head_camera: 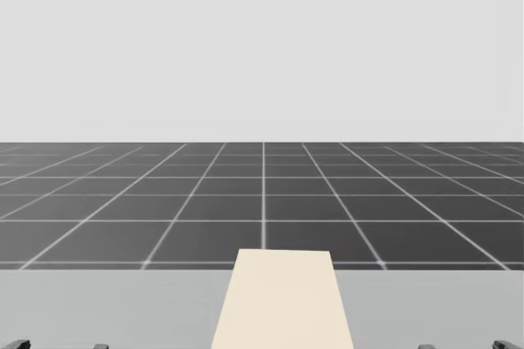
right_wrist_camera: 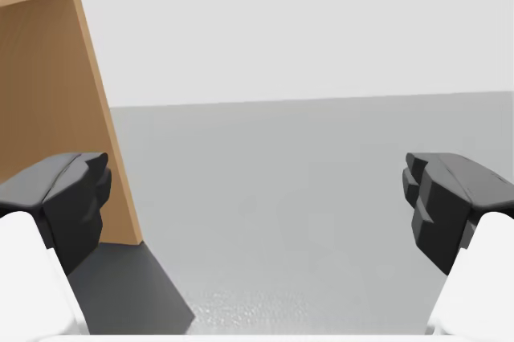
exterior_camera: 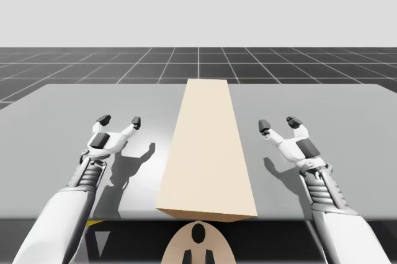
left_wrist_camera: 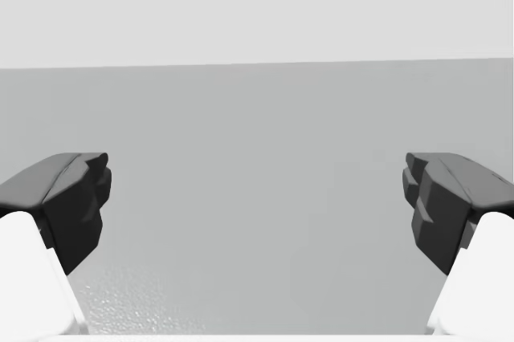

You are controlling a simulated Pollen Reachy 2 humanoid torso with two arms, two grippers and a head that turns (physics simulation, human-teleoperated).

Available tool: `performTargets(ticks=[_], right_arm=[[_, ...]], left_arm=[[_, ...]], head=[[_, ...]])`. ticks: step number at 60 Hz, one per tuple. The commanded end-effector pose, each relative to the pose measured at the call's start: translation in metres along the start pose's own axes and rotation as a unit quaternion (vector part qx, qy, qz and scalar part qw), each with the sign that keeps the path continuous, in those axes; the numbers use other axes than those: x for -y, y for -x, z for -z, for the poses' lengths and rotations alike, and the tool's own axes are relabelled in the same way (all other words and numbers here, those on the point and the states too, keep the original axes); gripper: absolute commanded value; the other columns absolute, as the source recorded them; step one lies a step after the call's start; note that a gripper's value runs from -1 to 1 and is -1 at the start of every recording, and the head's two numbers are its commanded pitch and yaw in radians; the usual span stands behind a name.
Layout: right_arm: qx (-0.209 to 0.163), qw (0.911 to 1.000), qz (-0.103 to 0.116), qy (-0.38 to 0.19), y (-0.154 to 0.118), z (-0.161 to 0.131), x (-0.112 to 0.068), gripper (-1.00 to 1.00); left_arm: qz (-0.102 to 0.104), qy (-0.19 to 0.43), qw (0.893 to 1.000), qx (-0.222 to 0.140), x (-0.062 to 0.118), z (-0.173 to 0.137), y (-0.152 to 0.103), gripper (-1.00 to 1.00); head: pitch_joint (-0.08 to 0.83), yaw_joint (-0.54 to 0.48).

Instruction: Retrieve the object from inside the box.

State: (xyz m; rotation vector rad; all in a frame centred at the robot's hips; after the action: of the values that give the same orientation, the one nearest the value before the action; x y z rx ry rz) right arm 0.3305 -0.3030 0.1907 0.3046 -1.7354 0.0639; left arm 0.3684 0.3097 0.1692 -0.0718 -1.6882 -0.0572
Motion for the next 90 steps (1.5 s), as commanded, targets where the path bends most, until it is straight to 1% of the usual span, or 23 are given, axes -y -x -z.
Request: performTargets(ticks=[1,9,12,16,19,20,22,27,29,35,39,40,45,50,51,59,69,74,76,80,85,87,90], right_arm=[[-0.007,1.0,-0.002,0.003,0.001,-0.001,-0.001,-1.0],[-0.011,0.9998,-0.011,-0.013,0.003,0.001,-0.004,-1.0],[-0.022,0.9991,-0.012,-0.034,0.006,0.001,-0.006,-1.0],[-0.047,0.9961,-0.028,-0.07,0.012,0.002,-0.012,-1.0],[-0.06,0.9941,-0.03,-0.085,0.015,0.003,-0.016,-1.0],[-0.071,0.9919,-0.04,-0.097,0.018,0.003,-0.02,-1.0],[-0.074,0.9903,-0.043,-0.109,0.019,0.003,-0.022,-1.0],[-0.079,0.9831,-0.053,-0.157,0.022,0.0,-0.033,-1.0],[-0.078,0.9819,-0.051,-0.165,0.021,-0.001,-0.035,-1.0],[-0.071,0.9718,-0.05,-0.219,0.021,-0.006,-0.045,-1.0],[-0.064,0.9668,-0.047,-0.243,0.019,-0.009,-0.051,-1.0],[-0.06,0.9634,-0.048,-0.257,0.018,-0.011,-0.054,-1.0],[-0.057,0.9533,-0.04,-0.294,0.017,-0.016,-0.061,-1.0],[-0.048,0.9474,-0.043,-0.313,0.015,-0.02,-0.07,-1.0],[-0.045,0.9434,-0.05,-0.325,0.015,-0.022,-0.073,-1.0],[-0.047,0.9322,-0.061,-0.353,0.02,-0.026,-0.085,-1.0],[-0.058,0.9258,-0.062,-0.368,0.032,-0.019,-0.087,-1.0],[-0.067,0.9225,-0.061,-0.375,0.04,-0.012,-0.086,-1.0],[-0.071,0.9224,-0.068,-0.373,0.044,-0.006,-0.086,-1.0],[-0.075,0.921,-0.058,-0.378,0.048,0.003,-0.09,-1.0],[-0.087,0.9169,-0.06,-0.385,0.063,0.014,-0.099,-1.0],[-0.084,0.9149,-0.076,-0.388,0.072,0.019,-0.105,-1.0],[-0.085,0.911,-0.072,-0.397,0.079,0.024,-0.112,-1.0]], left_arm=[[0.003,0.0,1.0,0.0,0.0,0.0,0.0,-1.0],[0.008,0.006,1.0,-0.002,0.001,0.0,0.002,-1.0],[0.003,0.028,0.999,-0.019,0.003,0.0,0.004,-1.0],[0.009,0.058,0.998,-0.039,0.008,0.0,0.008,-1.0],[0.01,0.076,0.996,-0.051,0.012,-0.001,0.01,-1.0],[0.017,0.084,0.995,-0.054,0.016,-0.001,0.012,-1.0],[0.016,0.096,0.994,-0.058,0.019,-0.002,0.013,-1.0],[0.031,0.14,0.988,-0.063,0.036,-0.007,0.017,-1.0],[0.037,0.149,0.986,-0.061,0.04,-0.009,0.018,-1.0],[0.05,0.193,0.978,-0.054,0.058,-0.017,0.018,-1.0],[0.052,0.213,0.974,-0.05,0.066,-0.022,0.017,-1.0],[0.058,0.224,0.972,-0.046,0.071,-0.025,0.016,-1.0],[0.062,0.247,0.966,-0.038,0.079,-0.031,0.014,-1.0],[0.069,0.263,0.962,-0.033,0.087,-0.036,0.014,-1.0],[0.071,0.268,0.96,-0.033,0.09,-0.037,0.014,-1.0],[0.082,0.294,0.952,-0.03,0.099,-0.043,0.016,-1.0],[0.099,0.322,0.941,-0.033,0.109,-0.048,0.019,-1.0],[0.099,0.325,0.94,-0.036,0.11,-0.048,0.021,-1.0],[0.101,0.326,0.939,-0.037,0.11,-0.048,0.022,-1.0],[0.1,0.328,0.939,-0.038,0.11,-0.048,0.022,-1.0],[0.102,0.33,0.938,-0.038,0.111,-0.049,0.022,-1.0],[0.102,0.331,0.937,-0.037,0.111,-0.049,0.022,-1.0],[0.103,0.331,0.937,-0.037,0.111,-0.049,0.022,-1.0]], head=[[0.003,0.0],[0.002,0.0],[0.003,0.0],[0.005,0.0],[0.005,0.0],[0.005,0.0],[0.006,0.0],[0.007,0.0],[0.008,0.0],[0.01,0.0],[0.01,0.0],[0.01,0.0],[0.012,0.0],[0.014,0.0],[0.015,0.0],[0.021,-0.01],[0.026,-0.02],[0.027,-0.02],[0.028,-0.03],[0.031,-0.03],[0.036,-0.04],[0.039,-0.04],[0.042,-0.04]])
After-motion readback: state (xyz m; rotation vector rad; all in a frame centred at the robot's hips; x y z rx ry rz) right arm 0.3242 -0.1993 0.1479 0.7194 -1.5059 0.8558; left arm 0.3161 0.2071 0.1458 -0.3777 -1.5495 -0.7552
